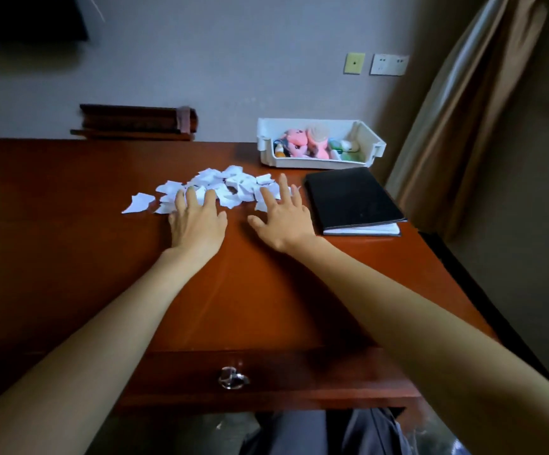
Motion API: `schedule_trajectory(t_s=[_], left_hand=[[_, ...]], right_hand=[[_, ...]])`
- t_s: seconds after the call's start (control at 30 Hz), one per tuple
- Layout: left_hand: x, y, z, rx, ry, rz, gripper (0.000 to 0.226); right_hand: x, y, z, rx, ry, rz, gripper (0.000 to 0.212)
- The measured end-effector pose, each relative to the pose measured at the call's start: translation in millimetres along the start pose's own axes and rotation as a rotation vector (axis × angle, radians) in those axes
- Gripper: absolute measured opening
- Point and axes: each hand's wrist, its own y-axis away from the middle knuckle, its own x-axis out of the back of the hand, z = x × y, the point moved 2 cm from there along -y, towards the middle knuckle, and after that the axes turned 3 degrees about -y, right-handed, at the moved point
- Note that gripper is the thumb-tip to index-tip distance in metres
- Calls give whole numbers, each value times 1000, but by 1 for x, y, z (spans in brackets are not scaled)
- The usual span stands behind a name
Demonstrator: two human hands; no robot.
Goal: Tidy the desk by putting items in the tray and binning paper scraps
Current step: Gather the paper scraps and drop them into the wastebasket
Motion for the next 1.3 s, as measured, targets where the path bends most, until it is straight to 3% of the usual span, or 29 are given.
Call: schedule_trajectory(t_s=[0.13, 0.27, 0.47, 0.73, 0.87, 1.0, 1.1, 1.3], left_hand=[[-15, -40, -31, 160, -32, -83, 61], [-27, -63, -54, 277, -46, -229, 63], [-27, -47, -51, 127, -15, -172, 50], [-1, 37, -17, 16, -115, -101, 48], [4, 56, -6, -3, -82, 15, 54], [-1, 48, -13, 132, -46, -56, 69], [-1, 44, -11, 105, -118, -27, 56], [3, 47, 1, -40, -82, 10, 42]], right_hand=[[-18, -38, 5, -74, 21, -33, 67], [-23, -55, 6, -61, 60, -92, 53], [-19, -38, 4, 27, -11, -23, 39], [-6, 30, 9, 138, 52, 65, 34], [2, 51, 8, 129, 27, 189, 44], [-1, 43, 8, 29, 19, 48, 66], [-3, 34, 8, 32, 107, -9, 57], [-2, 34, 2, 160, 66, 107, 29]])
